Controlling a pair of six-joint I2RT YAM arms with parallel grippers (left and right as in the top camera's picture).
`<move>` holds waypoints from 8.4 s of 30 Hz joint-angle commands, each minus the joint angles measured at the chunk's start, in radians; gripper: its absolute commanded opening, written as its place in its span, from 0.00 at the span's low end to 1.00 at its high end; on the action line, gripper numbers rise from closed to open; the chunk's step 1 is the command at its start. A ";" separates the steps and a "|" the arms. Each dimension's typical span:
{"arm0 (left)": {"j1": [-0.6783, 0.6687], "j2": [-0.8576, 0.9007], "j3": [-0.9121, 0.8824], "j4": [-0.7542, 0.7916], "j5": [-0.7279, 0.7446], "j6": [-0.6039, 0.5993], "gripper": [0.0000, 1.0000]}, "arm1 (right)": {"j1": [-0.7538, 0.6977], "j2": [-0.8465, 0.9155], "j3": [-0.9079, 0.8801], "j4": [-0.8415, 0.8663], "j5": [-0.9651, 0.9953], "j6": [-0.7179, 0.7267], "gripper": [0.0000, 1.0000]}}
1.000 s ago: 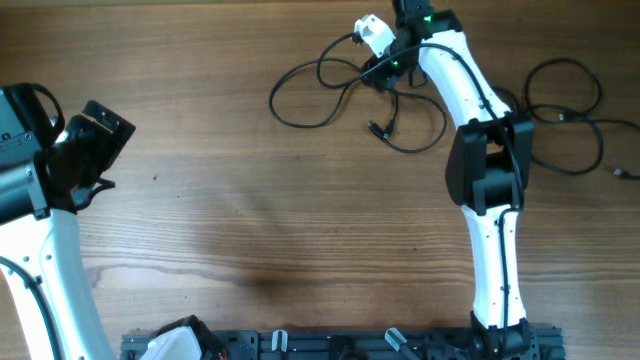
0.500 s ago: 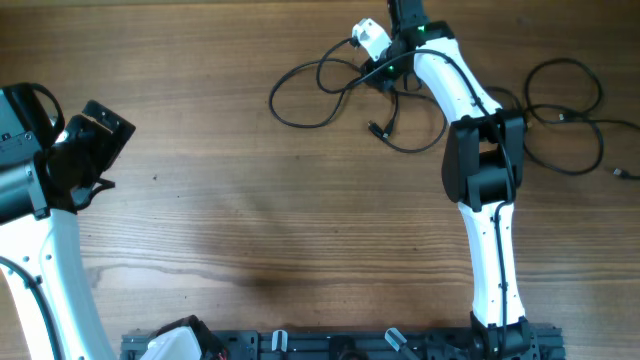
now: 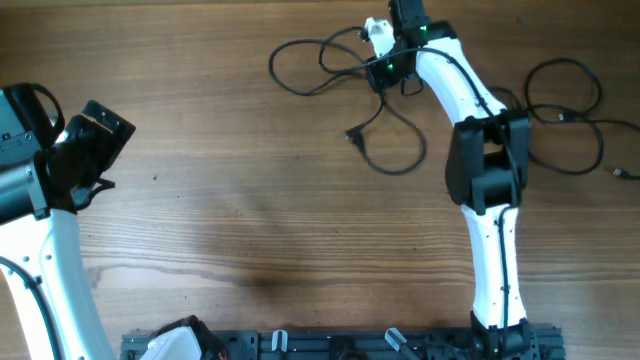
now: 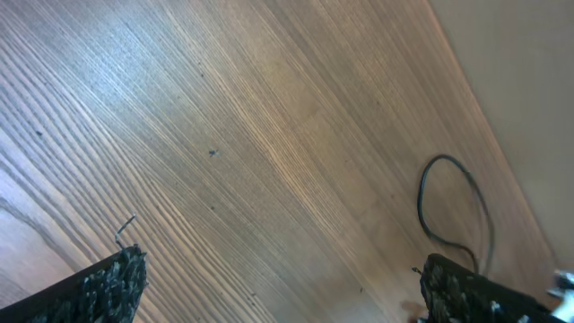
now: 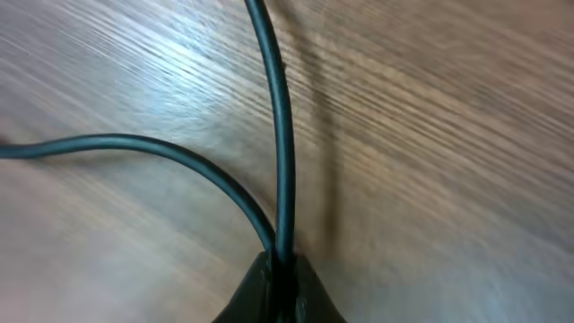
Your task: Untangle cables
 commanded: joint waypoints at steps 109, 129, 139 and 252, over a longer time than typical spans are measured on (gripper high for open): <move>0.004 -0.001 0.004 0.003 -0.006 -0.003 1.00 | -0.238 -1.683 -1.110 0.335 0.143 0.308 1.00; 0.004 -0.001 0.004 0.003 -0.006 -0.003 1.00 | -0.237 -2.370 -2.033 0.945 0.142 0.186 1.00; 0.004 -0.001 0.004 0.003 -0.006 -0.003 1.00 | -0.233 -2.510 -2.192 0.900 0.124 0.192 1.00; -0.369 -1.252 -1.397 1.048 -0.029 0.455 1.00 | -0.234 -2.508 -2.191 0.877 0.121 0.190 1.00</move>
